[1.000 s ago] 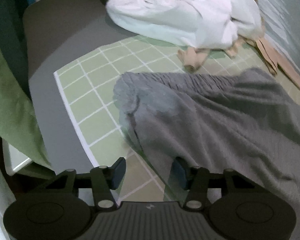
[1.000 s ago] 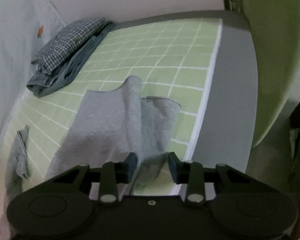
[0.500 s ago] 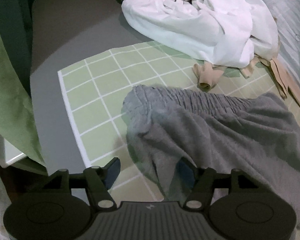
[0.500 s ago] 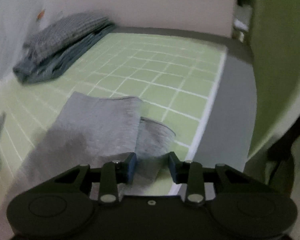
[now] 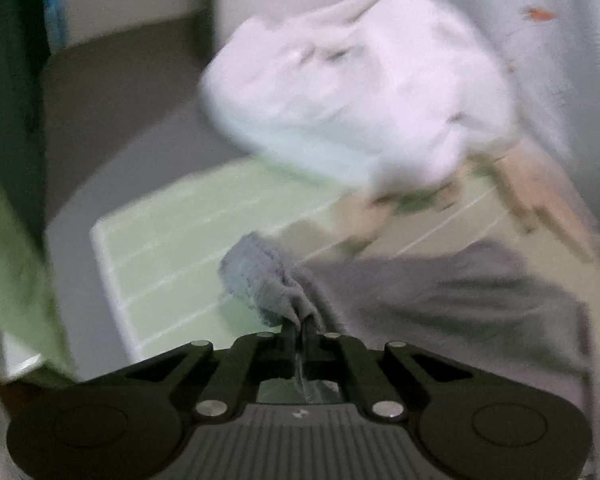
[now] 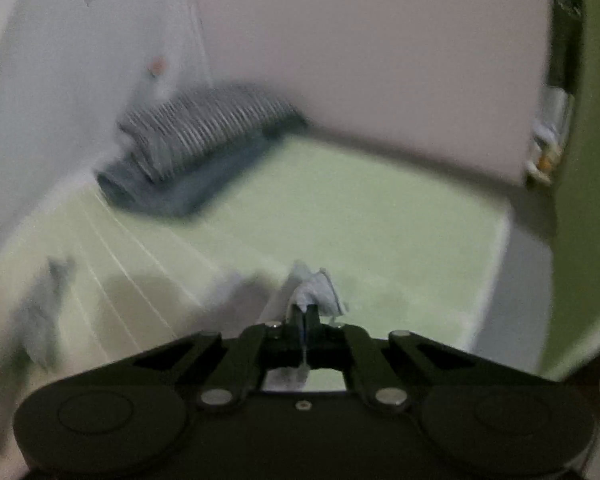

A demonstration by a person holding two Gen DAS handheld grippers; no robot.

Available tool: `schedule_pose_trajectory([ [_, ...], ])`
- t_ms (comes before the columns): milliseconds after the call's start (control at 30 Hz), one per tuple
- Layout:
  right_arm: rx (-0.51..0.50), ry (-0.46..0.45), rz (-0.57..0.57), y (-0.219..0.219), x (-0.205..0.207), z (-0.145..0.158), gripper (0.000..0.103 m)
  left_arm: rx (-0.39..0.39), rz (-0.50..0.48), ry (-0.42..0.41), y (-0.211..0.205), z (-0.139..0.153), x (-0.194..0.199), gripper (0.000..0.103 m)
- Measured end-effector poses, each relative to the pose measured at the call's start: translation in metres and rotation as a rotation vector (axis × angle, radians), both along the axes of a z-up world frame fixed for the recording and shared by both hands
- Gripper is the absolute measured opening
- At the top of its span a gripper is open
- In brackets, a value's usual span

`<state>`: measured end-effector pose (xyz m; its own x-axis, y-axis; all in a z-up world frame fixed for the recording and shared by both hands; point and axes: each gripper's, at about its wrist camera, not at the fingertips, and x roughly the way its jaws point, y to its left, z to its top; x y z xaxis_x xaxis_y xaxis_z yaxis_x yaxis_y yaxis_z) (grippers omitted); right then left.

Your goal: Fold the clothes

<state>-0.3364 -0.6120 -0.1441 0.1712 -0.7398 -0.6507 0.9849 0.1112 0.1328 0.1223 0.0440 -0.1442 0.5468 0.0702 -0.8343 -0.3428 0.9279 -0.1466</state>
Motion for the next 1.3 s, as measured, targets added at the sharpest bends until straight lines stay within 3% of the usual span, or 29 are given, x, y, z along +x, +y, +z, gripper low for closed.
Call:
schedule_pose_trajectory([
  [167,-0.126,-0.154,0.056,-0.042,0.031,0.058,0.001,-0.102,-0.088,-0.174,-0.045,0.071,0.040,0.002],
  [300,-0.261,-0.319,0.052,-0.055,0.032,0.116,0.000,-0.159,-0.112,-0.331,-0.064,0.134,0.042,0.002],
  [367,-0.289,-0.338,0.049,-0.060,0.025,0.129,0.000,-0.152,-0.121,-0.395,-0.068,0.155,0.032,0.002],
  [400,-0.297,-0.289,0.063,-0.062,0.025,0.127,0.000,-0.128,-0.120,-0.403,-0.070,0.157,0.028,0.002],
  [433,-0.305,-0.238,0.077,-0.064,0.026,0.125,0.000,-0.110,-0.120,-0.393,-0.068,0.153,0.023,0.002],
  [533,-0.259,-0.251,0.053,-0.063,0.003,0.108,0.000,-0.070,-0.106,-0.353,-0.055,0.139,0.007,0.002],
  [633,-0.206,-0.231,0.009,-0.060,-0.021,0.083,0.000,-0.067,-0.049,-0.264,-0.031,0.106,-0.015,0.002],
  [800,-0.005,-0.062,0.011,-0.055,-0.038,0.008,0.000,0.022,0.007,-0.056,-0.006,0.032,-0.042,0.003],
  [900,0.114,0.011,0.014,-0.050,-0.045,-0.031,0.001,0.028,0.034,0.024,0.005,0.002,-0.053,0.003],
  [967,0.165,0.045,0.018,-0.045,-0.047,-0.048,0.001,0.033,0.056,0.057,0.007,-0.008,-0.058,0.004],
  [1133,0.154,0.103,0.019,-0.041,-0.050,-0.046,0.001,0.056,0.069,0.057,0.005,-0.008,-0.061,0.004],
  [1233,0.155,0.152,0.041,-0.047,-0.045,-0.040,0.003,0.093,0.067,0.058,-0.002,-0.004,-0.060,0.019],
  [1267,0.160,0.186,0.055,-0.049,-0.042,-0.042,0.004,0.109,0.067,0.059,-0.005,-0.002,-0.059,0.032],
  [1300,0.152,0.212,0.066,-0.047,-0.039,-0.041,0.017,0.127,0.066,0.051,-0.009,0.002,-0.062,0.045],
])
